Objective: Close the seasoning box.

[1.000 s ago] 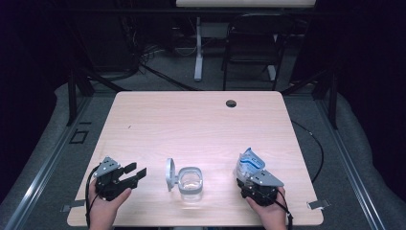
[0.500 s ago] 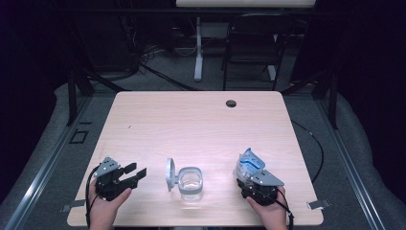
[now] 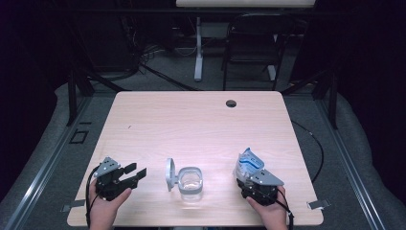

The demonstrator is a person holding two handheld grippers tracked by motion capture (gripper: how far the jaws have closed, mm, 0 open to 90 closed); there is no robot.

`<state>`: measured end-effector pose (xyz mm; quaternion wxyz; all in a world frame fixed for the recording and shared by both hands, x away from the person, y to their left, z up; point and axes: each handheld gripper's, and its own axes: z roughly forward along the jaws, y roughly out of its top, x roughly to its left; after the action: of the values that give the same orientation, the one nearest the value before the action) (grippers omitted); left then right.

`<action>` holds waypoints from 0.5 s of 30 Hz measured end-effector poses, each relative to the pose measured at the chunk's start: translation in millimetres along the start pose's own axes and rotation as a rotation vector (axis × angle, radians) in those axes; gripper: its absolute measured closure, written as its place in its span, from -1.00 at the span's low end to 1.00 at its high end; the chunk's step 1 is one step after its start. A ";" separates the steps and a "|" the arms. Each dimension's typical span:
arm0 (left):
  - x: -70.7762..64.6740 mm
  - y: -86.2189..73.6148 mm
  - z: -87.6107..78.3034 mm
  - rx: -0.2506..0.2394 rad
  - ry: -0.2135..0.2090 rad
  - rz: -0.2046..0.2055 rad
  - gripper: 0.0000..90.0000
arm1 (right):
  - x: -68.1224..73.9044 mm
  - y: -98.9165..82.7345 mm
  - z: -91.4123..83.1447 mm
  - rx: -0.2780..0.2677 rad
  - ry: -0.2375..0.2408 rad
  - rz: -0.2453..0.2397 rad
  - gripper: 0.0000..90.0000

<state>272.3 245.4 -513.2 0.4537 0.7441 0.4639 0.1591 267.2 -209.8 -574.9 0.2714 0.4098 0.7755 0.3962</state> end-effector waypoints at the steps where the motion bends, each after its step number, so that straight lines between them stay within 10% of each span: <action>1: 0.0 -0.1 0.1 0.000 0.000 0.000 0.12 | -0.5 0.2 0.0 0.000 0.003 0.002 -0.11; 15: 0.7 -0.2 -0.3 -0.005 0.003 -0.001 0.12 | 3.9 3.5 -1.7 0.006 0.006 -0.020 -0.10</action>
<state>272.4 246.3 -513.3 0.4550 0.7425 0.4644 0.1611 265.4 -205.9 -571.4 0.2719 0.4015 0.7817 0.3922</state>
